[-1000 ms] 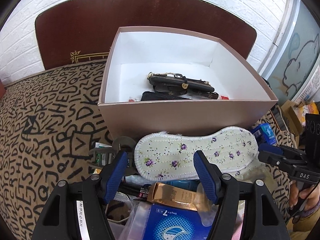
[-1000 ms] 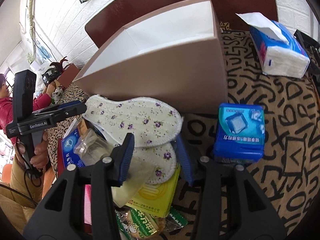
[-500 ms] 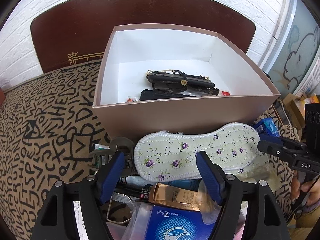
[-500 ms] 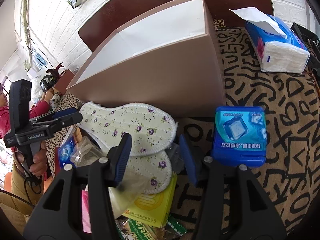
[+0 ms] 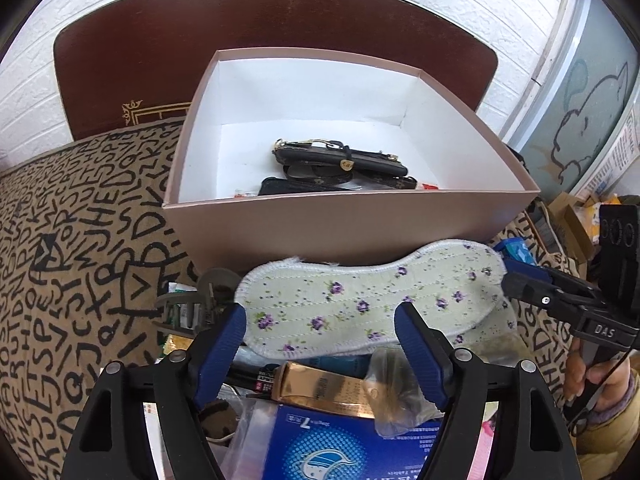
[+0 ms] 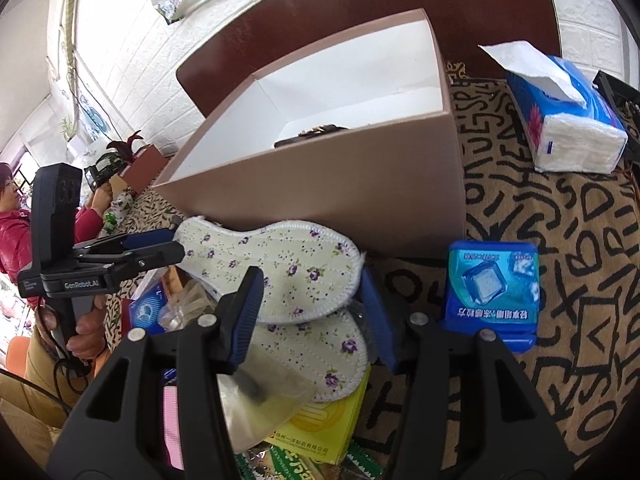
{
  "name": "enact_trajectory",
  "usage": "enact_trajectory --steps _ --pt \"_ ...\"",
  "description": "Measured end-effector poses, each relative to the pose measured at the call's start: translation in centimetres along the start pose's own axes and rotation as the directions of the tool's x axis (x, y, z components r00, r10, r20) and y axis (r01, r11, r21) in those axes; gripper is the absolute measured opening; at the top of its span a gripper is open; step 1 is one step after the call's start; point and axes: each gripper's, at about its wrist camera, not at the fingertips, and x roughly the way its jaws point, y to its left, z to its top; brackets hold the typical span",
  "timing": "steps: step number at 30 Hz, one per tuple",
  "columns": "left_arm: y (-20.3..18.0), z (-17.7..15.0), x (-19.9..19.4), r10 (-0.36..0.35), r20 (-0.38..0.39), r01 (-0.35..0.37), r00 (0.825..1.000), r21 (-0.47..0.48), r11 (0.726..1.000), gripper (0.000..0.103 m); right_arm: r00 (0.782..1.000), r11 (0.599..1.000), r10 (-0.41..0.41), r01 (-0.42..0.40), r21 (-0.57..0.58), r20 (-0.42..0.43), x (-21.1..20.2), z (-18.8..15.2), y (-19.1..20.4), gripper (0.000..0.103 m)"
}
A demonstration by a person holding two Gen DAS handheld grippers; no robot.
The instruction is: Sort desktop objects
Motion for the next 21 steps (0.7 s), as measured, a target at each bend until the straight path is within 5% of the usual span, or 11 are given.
enact_trajectory --steps 10,21 --pt "0.6 0.1 -0.7 0.073 0.024 -0.073 0.997 0.007 0.997 0.077 0.999 0.999 -0.018 0.02 0.049 -0.043 1.3 -0.4 -1.0 0.053" --pt "1.5 0.5 0.2 0.006 0.0 -0.006 1.0 -0.003 1.0 0.077 0.998 0.998 -0.055 0.055 -0.004 -0.029 1.6 -0.5 0.1 0.048"
